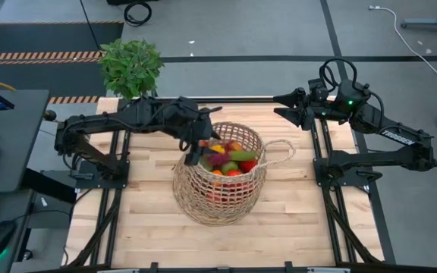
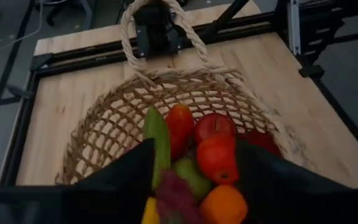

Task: Build produce basket
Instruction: Return to Home Position

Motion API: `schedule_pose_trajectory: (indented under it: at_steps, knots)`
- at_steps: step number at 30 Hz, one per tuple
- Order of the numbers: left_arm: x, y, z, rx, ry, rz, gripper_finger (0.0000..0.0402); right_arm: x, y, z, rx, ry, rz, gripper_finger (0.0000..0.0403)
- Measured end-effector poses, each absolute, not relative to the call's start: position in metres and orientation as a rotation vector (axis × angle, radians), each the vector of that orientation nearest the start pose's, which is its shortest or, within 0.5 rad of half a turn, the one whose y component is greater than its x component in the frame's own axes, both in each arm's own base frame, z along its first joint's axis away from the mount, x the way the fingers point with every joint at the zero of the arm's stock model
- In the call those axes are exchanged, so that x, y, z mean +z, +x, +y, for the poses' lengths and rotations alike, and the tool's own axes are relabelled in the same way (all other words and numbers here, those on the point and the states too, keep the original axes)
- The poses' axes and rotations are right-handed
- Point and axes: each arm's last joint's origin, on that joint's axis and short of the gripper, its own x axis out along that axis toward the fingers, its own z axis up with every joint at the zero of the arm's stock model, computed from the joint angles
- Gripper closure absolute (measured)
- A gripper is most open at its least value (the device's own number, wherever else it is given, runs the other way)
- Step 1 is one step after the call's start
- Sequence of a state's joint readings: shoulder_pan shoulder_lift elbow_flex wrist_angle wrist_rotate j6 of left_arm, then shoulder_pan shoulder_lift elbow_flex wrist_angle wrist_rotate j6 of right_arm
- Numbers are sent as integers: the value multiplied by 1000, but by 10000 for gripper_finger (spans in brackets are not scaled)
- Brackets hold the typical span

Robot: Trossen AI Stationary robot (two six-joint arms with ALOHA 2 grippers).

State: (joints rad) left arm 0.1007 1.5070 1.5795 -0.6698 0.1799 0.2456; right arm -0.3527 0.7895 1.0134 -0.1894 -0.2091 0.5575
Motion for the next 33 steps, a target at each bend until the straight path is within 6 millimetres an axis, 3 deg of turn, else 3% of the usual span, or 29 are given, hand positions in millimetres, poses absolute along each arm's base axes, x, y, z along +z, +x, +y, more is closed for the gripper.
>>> schedule_pose_trajectory:
  at_steps: [6, 11, 14, 20, 25, 29, 33]
  knots:
    - [400, 324, 26, -6, 3, 522, 102, 407, 148, -48, -119, 562, -71, 7]
    - [441, 312, 37, 91, -167, 406, 106, 411, 140, -44, -98, 537, -96, 7]
    - [461, 294, 37, 120, -151, 382, 124, 414, 134, -42, -107, 507, -123, 7]
    - [485, 233, 32, 245, -129, 370, 166, 415, 126, -34, -116, 471, -126, 7]
    - [503, 197, 27, 244, -157, 268, 197, 397, 123, -26, -202, 494, -79, 7]
    - [490, 182, 20, 218, -203, 242, 221, 374, 121, -20, -245, 544, -77, 7]
    - [457, 172, 14, 203, -285, 218, 241, 361, 114, -15, -239, 606, -124, 7]
